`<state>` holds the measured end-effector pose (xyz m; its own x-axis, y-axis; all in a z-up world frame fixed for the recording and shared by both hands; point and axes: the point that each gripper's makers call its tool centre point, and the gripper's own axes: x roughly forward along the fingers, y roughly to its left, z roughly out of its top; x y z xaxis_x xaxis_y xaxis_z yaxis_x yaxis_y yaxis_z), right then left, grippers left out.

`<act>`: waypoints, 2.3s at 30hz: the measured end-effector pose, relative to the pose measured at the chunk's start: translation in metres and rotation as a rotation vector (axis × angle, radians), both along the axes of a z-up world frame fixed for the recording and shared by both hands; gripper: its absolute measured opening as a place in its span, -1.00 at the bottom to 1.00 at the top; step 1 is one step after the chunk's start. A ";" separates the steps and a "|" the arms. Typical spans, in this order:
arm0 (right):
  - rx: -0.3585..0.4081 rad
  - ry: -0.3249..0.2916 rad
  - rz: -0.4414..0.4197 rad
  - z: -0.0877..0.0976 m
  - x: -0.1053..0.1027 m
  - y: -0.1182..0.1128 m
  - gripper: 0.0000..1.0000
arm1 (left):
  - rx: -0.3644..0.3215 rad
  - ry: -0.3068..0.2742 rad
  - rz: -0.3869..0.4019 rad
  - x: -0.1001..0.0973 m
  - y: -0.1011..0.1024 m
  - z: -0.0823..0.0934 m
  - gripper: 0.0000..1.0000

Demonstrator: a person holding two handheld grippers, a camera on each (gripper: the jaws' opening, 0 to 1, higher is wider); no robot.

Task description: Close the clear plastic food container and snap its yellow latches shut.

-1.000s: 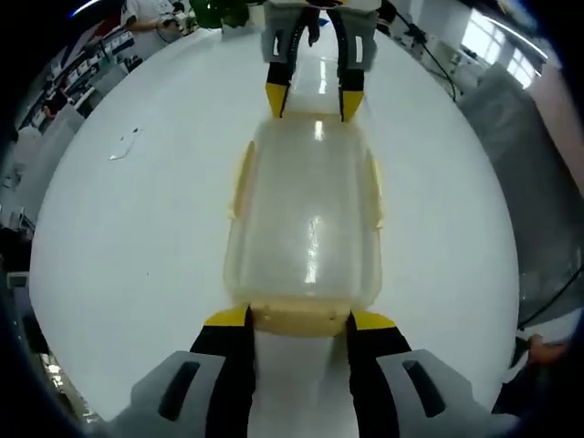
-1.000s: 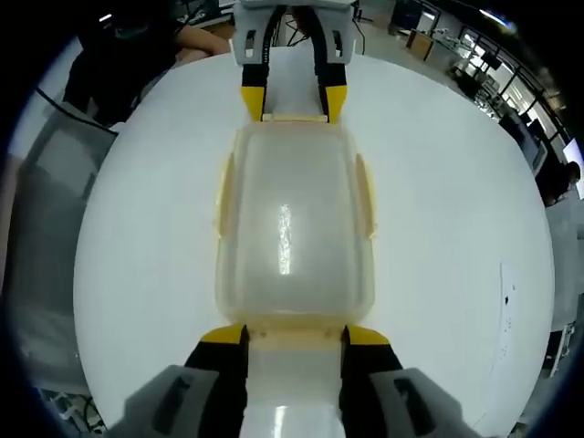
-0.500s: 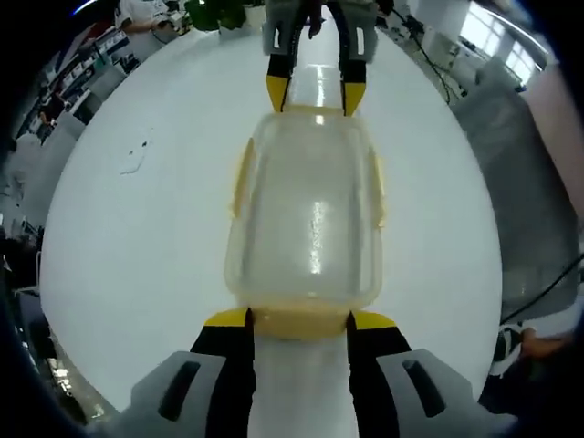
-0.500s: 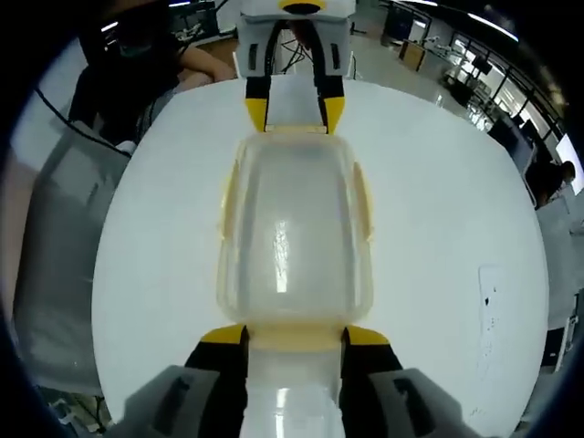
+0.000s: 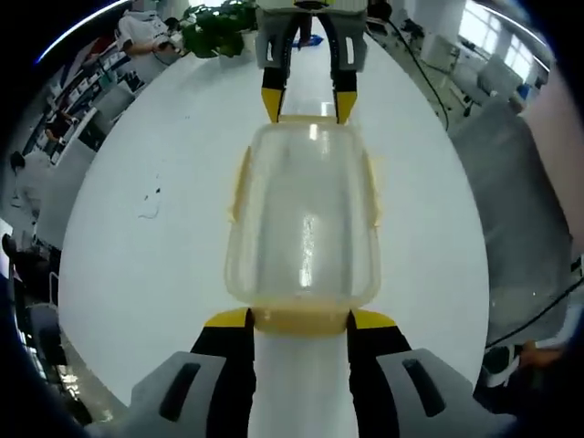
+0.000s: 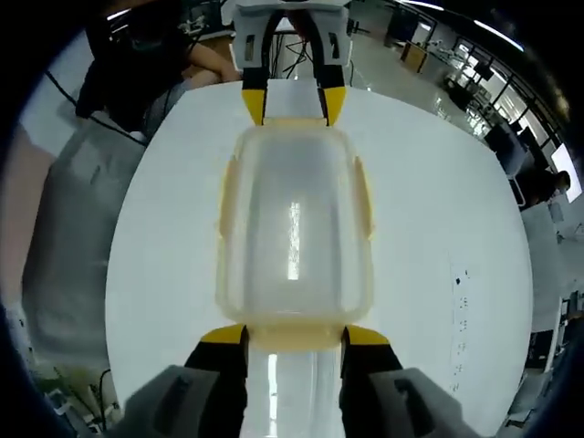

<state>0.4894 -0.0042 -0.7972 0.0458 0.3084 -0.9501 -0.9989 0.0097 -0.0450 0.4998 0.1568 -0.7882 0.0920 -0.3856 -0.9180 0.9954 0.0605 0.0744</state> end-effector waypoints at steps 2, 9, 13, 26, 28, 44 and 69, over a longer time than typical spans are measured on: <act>-0.005 -0.004 0.000 0.001 -0.001 -0.005 -0.27 | 0.002 -0.001 0.002 -0.001 -0.005 0.001 -0.27; -0.030 -0.011 0.010 0.005 -0.002 -0.025 -0.27 | -0.031 -0.001 0.009 -0.006 -0.024 0.005 -0.27; -0.048 -0.008 0.007 0.005 -0.004 -0.039 -0.27 | -0.043 -0.003 0.011 -0.008 -0.039 0.003 -0.27; -0.087 -0.007 -0.024 0.000 -0.008 -0.081 -0.27 | -0.046 -0.001 -0.024 -0.005 -0.080 -0.003 -0.27; -0.096 -0.007 -0.026 -0.002 -0.007 -0.087 -0.27 | -0.049 0.001 -0.024 -0.005 -0.086 -0.004 -0.27; -0.160 0.019 -0.056 -0.008 -0.015 -0.138 -0.27 | -0.068 0.011 -0.050 -0.009 -0.137 -0.009 -0.27; -0.233 0.052 -0.063 -0.023 -0.021 -0.188 -0.26 | -0.114 0.042 -0.050 -0.016 -0.185 -0.023 -0.27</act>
<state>0.4688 -0.1926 -0.8203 0.0075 0.0785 -0.9969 -0.9977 0.0672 -0.0022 0.4836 -0.0283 -0.8112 0.0324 -0.4909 -0.8706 0.9995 0.0165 0.0279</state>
